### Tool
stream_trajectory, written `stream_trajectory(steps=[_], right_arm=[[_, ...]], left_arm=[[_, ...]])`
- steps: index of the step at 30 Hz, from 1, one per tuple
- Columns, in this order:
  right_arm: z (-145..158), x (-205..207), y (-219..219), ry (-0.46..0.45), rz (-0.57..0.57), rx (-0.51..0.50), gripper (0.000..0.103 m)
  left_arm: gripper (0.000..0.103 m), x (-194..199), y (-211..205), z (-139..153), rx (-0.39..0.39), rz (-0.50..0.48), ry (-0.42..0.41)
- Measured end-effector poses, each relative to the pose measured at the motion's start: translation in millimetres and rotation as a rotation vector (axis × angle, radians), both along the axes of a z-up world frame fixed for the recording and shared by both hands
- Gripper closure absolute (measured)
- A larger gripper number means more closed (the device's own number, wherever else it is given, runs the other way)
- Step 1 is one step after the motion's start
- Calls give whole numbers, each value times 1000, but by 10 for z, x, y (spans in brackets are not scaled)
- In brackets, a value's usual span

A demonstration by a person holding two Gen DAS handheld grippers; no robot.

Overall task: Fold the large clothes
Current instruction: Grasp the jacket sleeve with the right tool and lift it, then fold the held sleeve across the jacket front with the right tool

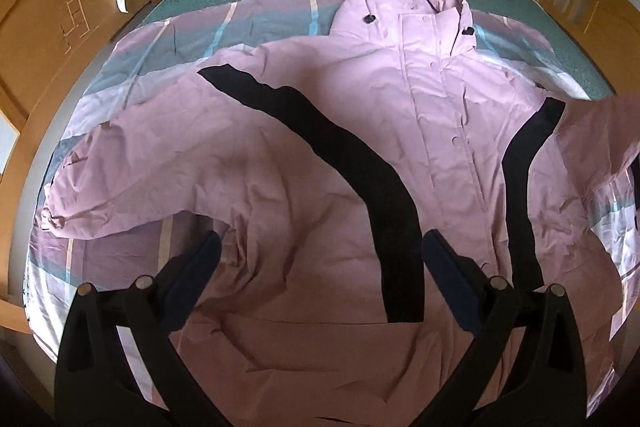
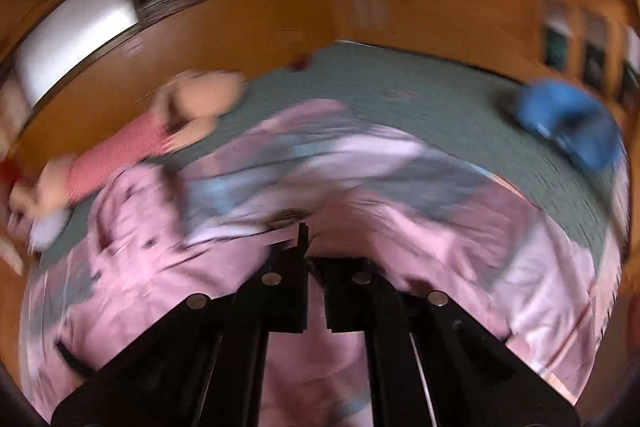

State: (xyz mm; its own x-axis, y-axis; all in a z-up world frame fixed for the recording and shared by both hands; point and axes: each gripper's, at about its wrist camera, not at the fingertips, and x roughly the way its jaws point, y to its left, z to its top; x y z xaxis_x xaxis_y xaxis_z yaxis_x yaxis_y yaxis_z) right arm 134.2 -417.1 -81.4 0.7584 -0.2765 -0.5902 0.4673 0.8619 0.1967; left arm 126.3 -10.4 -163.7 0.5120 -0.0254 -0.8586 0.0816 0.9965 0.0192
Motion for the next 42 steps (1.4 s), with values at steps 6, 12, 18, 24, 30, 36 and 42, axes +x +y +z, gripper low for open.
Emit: stream_trajectory(steps=[6, 12, 18, 24, 30, 36, 42], right_arm=[[12, 410, 1501, 85, 384, -71, 97], [-797, 666, 2610, 405, 625, -35, 69], [-1552, 638, 3059, 682, 691, -124, 25], [-1334, 461, 3334, 680, 708, -106, 23], [-276, 93, 3360, 295, 741, -161, 11], [-377, 322, 2097, 217, 271, -200, 2], [-1280, 775, 1301, 442, 100, 75, 2]], left_arm=[[2, 29, 223, 5, -9, 67, 18], [2, 84, 515, -24, -79, 154, 62], [2, 73, 530, 12, -53, 147, 43], [2, 83, 615, 108, -51, 178, 6], [2, 149, 840, 39, -78, 245, -22], [2, 326, 661, -175, -69, 178, -14], [2, 383, 296, -233, -41, 92, -4]])
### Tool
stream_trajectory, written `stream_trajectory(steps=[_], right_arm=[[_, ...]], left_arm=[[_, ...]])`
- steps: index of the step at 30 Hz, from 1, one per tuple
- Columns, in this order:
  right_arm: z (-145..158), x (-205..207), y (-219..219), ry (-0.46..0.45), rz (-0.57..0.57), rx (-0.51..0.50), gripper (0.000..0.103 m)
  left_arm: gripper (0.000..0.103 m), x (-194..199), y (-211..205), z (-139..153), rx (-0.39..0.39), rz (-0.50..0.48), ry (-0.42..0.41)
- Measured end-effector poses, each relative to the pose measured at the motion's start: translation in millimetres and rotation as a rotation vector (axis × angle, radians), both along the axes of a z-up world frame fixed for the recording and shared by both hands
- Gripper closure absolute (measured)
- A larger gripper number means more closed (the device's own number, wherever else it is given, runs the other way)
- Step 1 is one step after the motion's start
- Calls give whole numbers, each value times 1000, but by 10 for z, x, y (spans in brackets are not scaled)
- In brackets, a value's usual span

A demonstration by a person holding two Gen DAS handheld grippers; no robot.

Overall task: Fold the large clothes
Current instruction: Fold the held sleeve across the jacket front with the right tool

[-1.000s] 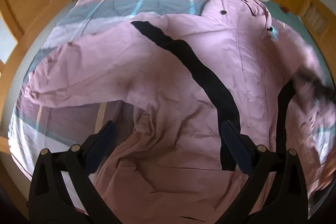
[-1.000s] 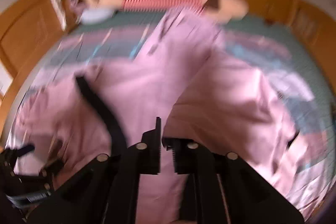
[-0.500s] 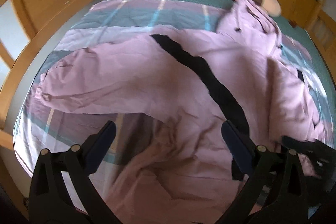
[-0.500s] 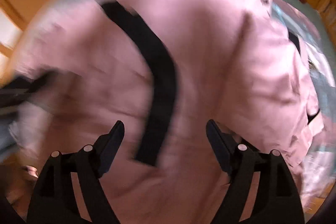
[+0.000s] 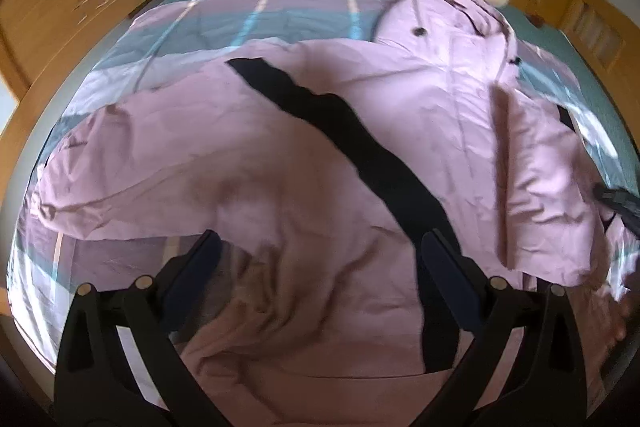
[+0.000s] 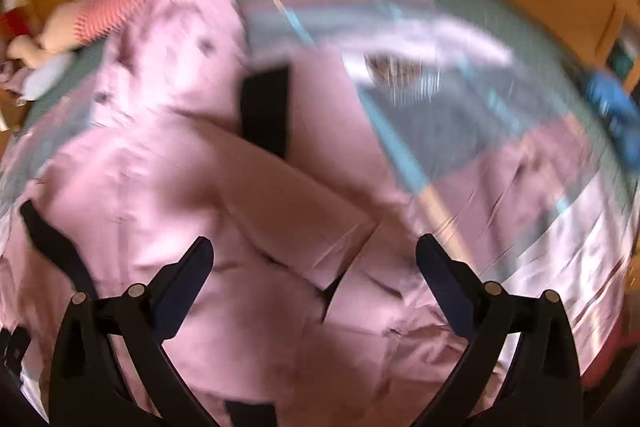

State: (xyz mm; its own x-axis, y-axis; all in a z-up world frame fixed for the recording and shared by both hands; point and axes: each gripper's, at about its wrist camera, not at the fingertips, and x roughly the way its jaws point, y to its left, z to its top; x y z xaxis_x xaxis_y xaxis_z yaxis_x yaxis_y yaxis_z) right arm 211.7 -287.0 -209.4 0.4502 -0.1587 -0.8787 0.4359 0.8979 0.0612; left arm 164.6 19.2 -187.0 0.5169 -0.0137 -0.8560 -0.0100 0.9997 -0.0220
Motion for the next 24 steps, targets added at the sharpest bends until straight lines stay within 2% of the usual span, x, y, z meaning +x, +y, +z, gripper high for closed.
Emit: stream_trajectory(steps=[2, 3, 4, 6, 9, 11, 14, 16, 18, 20, 22, 23, 24], right_arm=[[-153, 89, 30, 13, -17, 71, 4], [-151, 106, 55, -6, -18, 83, 18], [-102, 113, 106, -16, -23, 55, 25], [25, 136, 189, -63, -15, 38, 47], [330, 123, 420, -158, 46, -36, 60], [533, 92, 669, -217, 128, -79, 65], [842, 35, 1330, -300, 358, -95, 66], [950, 19, 1705, -308, 488, -81, 67], [997, 19, 2014, -282, 592, -20, 66], [1049, -7, 2229, -279, 691, 89, 64], [1107, -87, 2396, -282, 767, 180, 45], [1149, -149, 2427, -304, 785, 205, 29], [1191, -217, 2437, -333, 794, 219, 22]], left_arm=[[2, -17, -96, -3, 12, -36, -1], [2, -37, -154, -2, 32, -68, 0], [2, -51, -176, 6, 44, -82, -1], [2, -87, -192, 46, 68, -102, -15], [2, -121, -104, 120, 52, -87, -28], [2, -119, 11, 152, 24, -59, -24], [2, -82, 199, 132, 15, 15, -4], [2, -41, 343, 98, 14, 81, 20], [2, 8, 526, 42, -4, 164, 57], [2, 22, 686, -15, -27, 227, 83], [2, 28, 797, -66, -16, 277, 105], [2, 35, 830, -80, -9, 290, 110], [2, 42, 854, -89, -8, 300, 109]])
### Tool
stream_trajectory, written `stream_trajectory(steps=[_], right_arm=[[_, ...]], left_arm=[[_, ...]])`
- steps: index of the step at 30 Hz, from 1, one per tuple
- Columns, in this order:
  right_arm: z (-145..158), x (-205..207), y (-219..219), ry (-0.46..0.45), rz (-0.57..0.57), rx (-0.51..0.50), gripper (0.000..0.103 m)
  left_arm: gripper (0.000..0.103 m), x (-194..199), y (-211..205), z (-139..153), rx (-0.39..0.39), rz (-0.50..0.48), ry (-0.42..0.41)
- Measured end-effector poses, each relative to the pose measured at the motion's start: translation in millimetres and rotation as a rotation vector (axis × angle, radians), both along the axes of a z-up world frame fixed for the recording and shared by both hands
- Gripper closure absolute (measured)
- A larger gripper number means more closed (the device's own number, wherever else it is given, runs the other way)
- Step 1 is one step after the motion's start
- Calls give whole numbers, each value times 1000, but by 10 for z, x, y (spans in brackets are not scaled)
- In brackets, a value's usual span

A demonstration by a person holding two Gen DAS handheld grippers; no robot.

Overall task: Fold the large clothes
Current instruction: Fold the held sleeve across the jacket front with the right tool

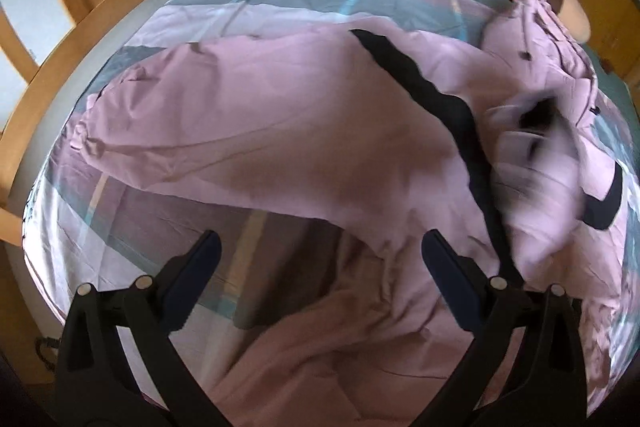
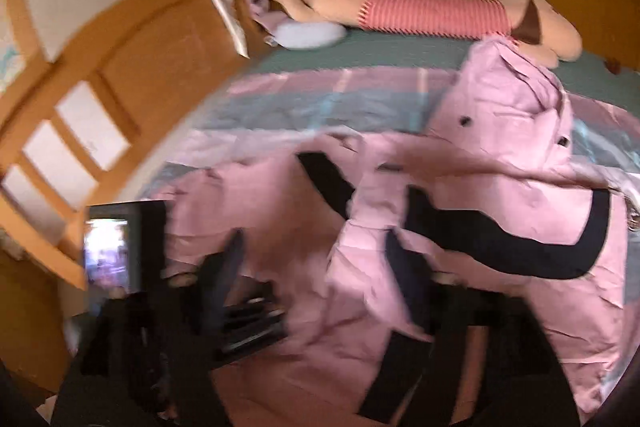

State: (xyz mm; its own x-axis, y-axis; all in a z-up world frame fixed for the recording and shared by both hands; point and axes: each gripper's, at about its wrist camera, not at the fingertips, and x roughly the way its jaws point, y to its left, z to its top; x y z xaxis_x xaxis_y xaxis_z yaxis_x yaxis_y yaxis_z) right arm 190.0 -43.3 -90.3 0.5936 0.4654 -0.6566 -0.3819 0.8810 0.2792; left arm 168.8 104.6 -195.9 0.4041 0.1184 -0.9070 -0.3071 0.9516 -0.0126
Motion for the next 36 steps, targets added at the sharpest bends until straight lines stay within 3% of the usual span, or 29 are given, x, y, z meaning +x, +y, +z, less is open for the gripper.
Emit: stream_trajectory(steps=[5, 7, 9, 12, 14, 16, 17, 18, 19, 20, 22, 23, 25, 28, 30, 34, 36], right_arm=[[58, -93, -459, -39, -40, 94, 20], [43, -139, -910, -72, -159, 132, 20], [-2, -264, -1336, -116, -311, 150, 10], [-223, -311, -1828, -75, -434, 170, 8], [-470, -343, -2086, -28, -470, 178, 8], [-710, -394, -2236, -3, -473, 188, 8], [-821, -449, -2292, -4, -479, 184, 8], [-985, -501, -2375, 29, -529, 168, 8], [-1114, -450, -2427, 137, -583, 176, 8], [-1245, -360, -2444, 268, -569, 234, 8], [-1331, -283, -2390, 353, -491, 276, 8], [-1317, -277, -2332, 362, -489, 213, 8], [-1275, -296, -2219, 349, -486, 104, 8], [-1226, -335, -2029, 325, -444, 32, 8], [-1244, -339, -1951, 306, -425, -18, 8], [-1235, -349, -1847, 275, -412, -119, 8], [-1269, -355, -1844, 276, -406, -136, 8]], left_arm=[[2, 31, -8, -10, -42, -3, -16], [2, 79, -72, 16, -56, -55, -28], [2, 125, -119, 76, -52, -115, -54], [2, 151, -61, 162, -57, -130, -115], [2, 173, -10, 158, -136, -146, -135], [2, 222, -12, 73, -293, -198, -135], [2, 240, -29, 38, -332, -212, -133], [2, 255, -81, -8, -361, -228, -132], [2, 261, -153, -38, -360, -244, -133], [2, 269, -263, -68, -337, -267, -132], [2, 258, -442, -98, -297, -310, -144], [2, 251, -535, -109, -265, -333, -153], [2, 254, -727, -137, -158, -369, -187], [2, 333, -1030, -213, 0, -435, -213], [12, 357, -1158, -246, 64, -468, -202], [25, 297, -1345, -298, 138, -532, -213], [31, 258, -1366, -286, 134, -557, -220]])
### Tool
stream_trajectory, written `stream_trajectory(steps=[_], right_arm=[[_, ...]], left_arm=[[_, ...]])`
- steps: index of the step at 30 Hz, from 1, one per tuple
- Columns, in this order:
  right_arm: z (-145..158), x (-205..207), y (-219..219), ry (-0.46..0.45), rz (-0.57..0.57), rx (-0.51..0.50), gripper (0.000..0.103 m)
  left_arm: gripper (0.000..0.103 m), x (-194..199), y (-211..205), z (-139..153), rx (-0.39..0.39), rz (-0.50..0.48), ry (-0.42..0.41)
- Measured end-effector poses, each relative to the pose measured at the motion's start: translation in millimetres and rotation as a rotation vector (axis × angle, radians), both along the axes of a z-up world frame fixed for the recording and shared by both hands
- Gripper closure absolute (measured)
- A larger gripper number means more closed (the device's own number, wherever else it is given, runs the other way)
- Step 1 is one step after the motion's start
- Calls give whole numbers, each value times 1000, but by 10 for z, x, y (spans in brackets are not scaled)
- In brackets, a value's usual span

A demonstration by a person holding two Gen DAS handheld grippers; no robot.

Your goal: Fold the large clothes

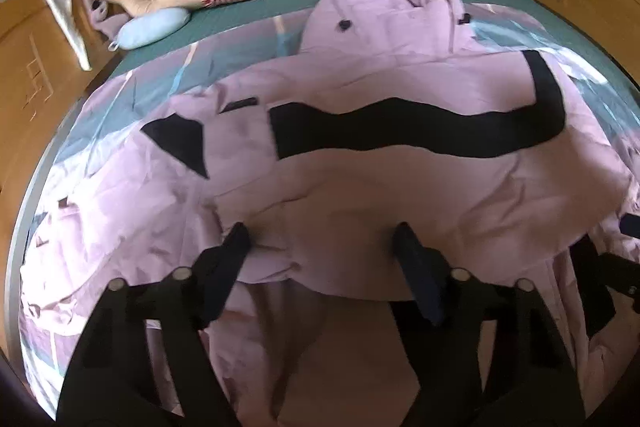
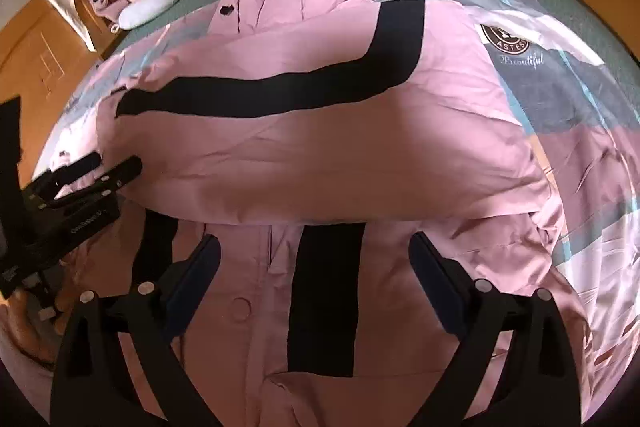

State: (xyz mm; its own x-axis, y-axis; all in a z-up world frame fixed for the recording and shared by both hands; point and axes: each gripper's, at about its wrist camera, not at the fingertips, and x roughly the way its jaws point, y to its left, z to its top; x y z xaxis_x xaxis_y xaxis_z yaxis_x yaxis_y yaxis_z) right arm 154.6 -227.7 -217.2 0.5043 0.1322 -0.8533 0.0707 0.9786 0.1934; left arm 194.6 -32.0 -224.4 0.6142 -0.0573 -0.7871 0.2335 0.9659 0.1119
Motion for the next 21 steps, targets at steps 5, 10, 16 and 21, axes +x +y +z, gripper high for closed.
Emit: stream_trajectory(steps=[5, 10, 16, 21], right_arm=[[-81, 9, 27, 23, 8, -21, 8], [-116, 34, 32, 37, 5, -36, 8], [-138, 49, 68, 39, 14, -66, 8], [-152, 68, 60, 40, 9, -86, 8]], left_arm=[[37, 7, 23, -21, -19, 10, 9], [46, 1, 44, -38, -36, 20, 20], [70, -1, 5, -62, -36, -4, 33], [90, 7, -14, -103, -28, -28, 61]])
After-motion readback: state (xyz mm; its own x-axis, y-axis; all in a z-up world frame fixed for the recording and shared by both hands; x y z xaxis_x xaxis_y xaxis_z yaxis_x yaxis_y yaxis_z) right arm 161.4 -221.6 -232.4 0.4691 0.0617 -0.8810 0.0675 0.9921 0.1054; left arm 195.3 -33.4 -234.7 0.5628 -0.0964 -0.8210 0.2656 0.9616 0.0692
